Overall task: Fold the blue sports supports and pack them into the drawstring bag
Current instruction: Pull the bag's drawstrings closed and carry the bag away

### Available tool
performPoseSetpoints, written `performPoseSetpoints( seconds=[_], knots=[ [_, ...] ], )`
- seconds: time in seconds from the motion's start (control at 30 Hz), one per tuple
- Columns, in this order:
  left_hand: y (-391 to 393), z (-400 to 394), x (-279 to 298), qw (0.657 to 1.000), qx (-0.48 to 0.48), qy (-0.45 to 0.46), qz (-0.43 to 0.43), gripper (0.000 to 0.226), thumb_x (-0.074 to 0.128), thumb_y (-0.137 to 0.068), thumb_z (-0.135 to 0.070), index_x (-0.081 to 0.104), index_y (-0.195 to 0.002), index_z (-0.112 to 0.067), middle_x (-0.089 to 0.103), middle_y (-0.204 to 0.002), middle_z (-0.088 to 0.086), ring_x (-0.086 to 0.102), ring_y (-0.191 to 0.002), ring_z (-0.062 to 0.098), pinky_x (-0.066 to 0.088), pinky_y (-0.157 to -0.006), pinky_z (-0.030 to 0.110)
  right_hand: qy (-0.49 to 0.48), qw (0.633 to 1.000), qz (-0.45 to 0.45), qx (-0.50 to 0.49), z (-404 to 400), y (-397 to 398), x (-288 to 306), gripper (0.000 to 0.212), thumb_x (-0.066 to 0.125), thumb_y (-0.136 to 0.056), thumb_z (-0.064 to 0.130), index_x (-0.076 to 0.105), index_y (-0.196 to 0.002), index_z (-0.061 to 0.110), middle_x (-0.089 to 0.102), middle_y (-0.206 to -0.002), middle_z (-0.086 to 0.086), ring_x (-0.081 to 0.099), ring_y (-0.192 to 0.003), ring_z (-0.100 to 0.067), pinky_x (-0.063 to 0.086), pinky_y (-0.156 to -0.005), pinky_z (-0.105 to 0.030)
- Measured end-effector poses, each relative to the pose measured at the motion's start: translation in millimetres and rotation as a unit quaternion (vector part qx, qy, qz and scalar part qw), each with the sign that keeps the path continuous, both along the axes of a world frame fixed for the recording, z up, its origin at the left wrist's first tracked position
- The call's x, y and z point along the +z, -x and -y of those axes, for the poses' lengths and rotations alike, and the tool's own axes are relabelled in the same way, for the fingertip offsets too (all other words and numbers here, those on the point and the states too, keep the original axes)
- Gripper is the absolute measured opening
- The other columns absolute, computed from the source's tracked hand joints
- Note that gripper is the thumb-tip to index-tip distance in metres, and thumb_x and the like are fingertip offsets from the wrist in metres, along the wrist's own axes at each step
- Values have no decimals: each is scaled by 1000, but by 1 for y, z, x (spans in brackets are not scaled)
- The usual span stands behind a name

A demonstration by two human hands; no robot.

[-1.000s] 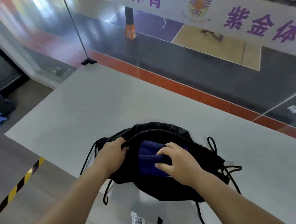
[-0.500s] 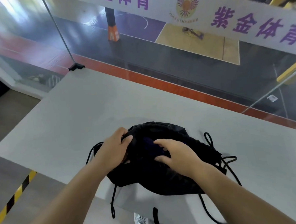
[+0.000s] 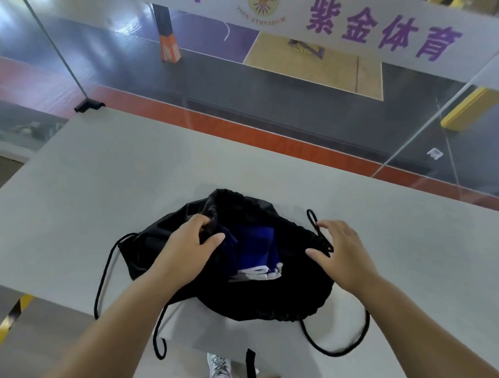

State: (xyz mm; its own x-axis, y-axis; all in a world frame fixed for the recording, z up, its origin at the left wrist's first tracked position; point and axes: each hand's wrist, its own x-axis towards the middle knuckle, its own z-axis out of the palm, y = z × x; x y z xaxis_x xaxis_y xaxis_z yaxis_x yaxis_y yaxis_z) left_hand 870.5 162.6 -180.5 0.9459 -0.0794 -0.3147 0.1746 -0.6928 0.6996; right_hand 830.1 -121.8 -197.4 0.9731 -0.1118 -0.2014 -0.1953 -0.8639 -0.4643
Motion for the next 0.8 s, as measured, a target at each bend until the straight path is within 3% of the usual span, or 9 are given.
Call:
performPoseSetpoints(
  seconds=[0.1, 0.17, 0.23, 0.3, 0.37, 0.43, 0.53, 0.63, 0.8],
  knots=[
    [4, 14, -6, 1000, 1, -14, 4, 39, 59, -88, -37, 51, -123, -22, 58, -114, -3, 56, -105, 16, 43, -87, 28, -40, 990, -125, 43, 21, 1, -1, 100, 77, -72, 42, 15, -148, 22, 21, -153, 5, 17, -140, -18, 24, -112, -36],
    [7, 21, -9, 1000, 16, -16, 11, 36, 59, -89, -34, 51, -122, -21, 58, -113, -1, 56, -103, 17, 44, -86, 29, -56, 972, -213, 77, 33, 1, -6, 121, 83, -62, 40, -1, -149, 33, 10, -157, 9, 10, -144, -18, 24, -115, -41],
    [10, 25, -11, 999, 25, -20, 21, 35, 58, -89, -33, 52, -121, -21, 57, -114, 1, 56, -103, 18, 44, -88, 30, -52, 957, -269, 94, 41, 1, -12, 132, 86, -52, 35, -6, -145, 47, 17, -154, 8, 22, -141, -19, 32, -112, -44],
    [14, 27, -11, 999, 28, -32, 25, 36, 56, -91, -33, 50, -124, -20, 53, -115, 0, 54, -102, 17, 42, -88, 29, -44, 957, -267, 105, 43, 3, -16, 133, 87, -49, 27, -4, -143, 51, 35, -146, 5, 43, -128, -20, 44, -102, -41],
    [19, 28, -10, 998, 32, -45, 26, 39, 53, -93, -33, 47, -128, -20, 47, -114, -2, 49, -97, 15, 37, -86, 26, -44, 965, -228, 123, 41, 4, -21, 124, 84, -55, 21, 1, -144, 47, 54, -126, 8, 57, -107, -18, 51, -89, -35],
    [24, 27, -9, 997, 37, -55, 27, 39, 51, -94, -34, 46, -130, -21, 43, -111, -2, 48, -93, 15, 36, -84, 26, -43, 971, -192, 135, 36, 6, -25, 109, 79, -63, 19, 7, -143, 43, 63, -106, 9, 60, -94, -17, 51, -83, -33],
    [30, 23, -9, 996, 41, -74, 21, 40, 49, -94, -35, 46, -132, -22, 42, -109, 0, 48, -88, 15, 35, -82, 26, -38, 970, -194, 140, 33, 7, -27, 81, 73, -71, 22, 29, -138, 32, 64, -100, 5, 59, -93, -19, 51, -82, -36],
    [34, 19, -6, 994, 40, -102, 16, 39, 48, -95, -35, 47, -132, -23, 44, -109, 4, 50, -86, 19, 38, -81, 27, -24, 968, -195, 157, 37, 2, -15, 44, 71, -79, 33, 52, -118, 26, 64, -102, 5, 60, -92, -18, 50, -81, -33],
    [28, 4, 15, 980, 6, -198, 0, 37, 44, -94, -43, 53, -126, -27, 63, -114, 9, 59, -104, 30, 48, -87, 37, -3, 978, -130, 161, 46, -17, 21, 29, 73, -77, 43, 63, -100, 29, 56, -76, 16, 56, -77, -10, 43, -68, -26]
  ],
)
